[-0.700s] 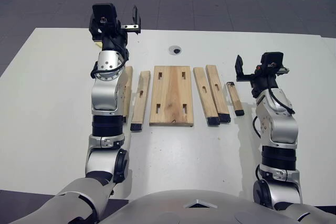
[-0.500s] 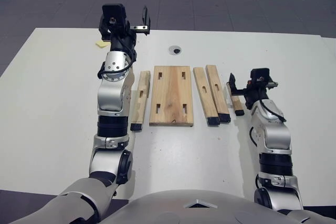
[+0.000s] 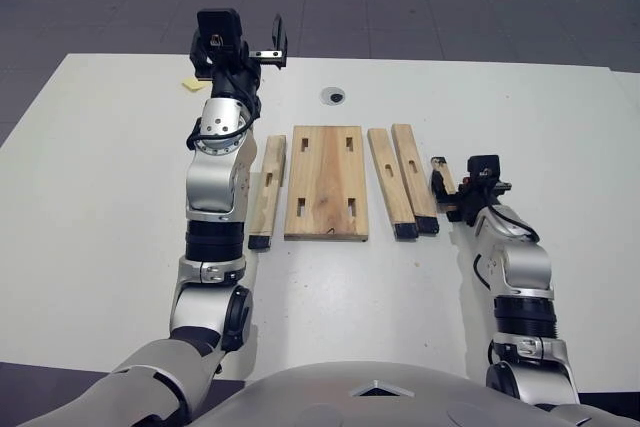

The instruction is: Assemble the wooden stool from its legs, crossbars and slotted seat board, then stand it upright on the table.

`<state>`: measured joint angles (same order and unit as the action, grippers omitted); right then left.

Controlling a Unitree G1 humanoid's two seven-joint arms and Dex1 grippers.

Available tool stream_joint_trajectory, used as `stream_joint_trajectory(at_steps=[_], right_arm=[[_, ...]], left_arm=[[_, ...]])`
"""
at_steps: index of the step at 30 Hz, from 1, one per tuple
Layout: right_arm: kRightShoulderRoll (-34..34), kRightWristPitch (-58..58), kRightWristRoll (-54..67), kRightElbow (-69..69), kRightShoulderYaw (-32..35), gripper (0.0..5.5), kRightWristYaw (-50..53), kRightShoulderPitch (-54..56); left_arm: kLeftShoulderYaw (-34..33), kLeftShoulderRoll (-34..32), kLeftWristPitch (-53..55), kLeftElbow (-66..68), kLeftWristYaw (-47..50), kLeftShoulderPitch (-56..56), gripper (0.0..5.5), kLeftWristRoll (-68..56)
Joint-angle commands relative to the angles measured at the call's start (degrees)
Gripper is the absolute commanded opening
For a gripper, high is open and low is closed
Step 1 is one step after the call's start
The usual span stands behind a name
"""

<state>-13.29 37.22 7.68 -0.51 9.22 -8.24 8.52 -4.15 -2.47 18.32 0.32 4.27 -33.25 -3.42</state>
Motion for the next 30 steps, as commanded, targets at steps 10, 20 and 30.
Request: stream_joint_trajectory(at_steps=[10, 20, 30], right_arm=[[0.1, 20.3, 5.6, -0.1, 1.9, 2.69, -1.1, 0.5], [-1.2, 23.8, 7.0, -1.1, 1.3, 1.47, -2.7, 2.2], [-6.2, 0.5, 3.5, 8.0, 0.2, 1.26, -7.5, 4.9]], left_arm=[[-1.0, -0.1, 3.6, -2.3, 2.1, -0.9, 5.4, 0.4], [-1.5, -0.3, 4.2, -0.9, 3.0, -0.9, 5.4, 0.5], [-3.3, -0.2, 5.9, 0.0, 1.1, -0.2, 5.4, -2.7]])
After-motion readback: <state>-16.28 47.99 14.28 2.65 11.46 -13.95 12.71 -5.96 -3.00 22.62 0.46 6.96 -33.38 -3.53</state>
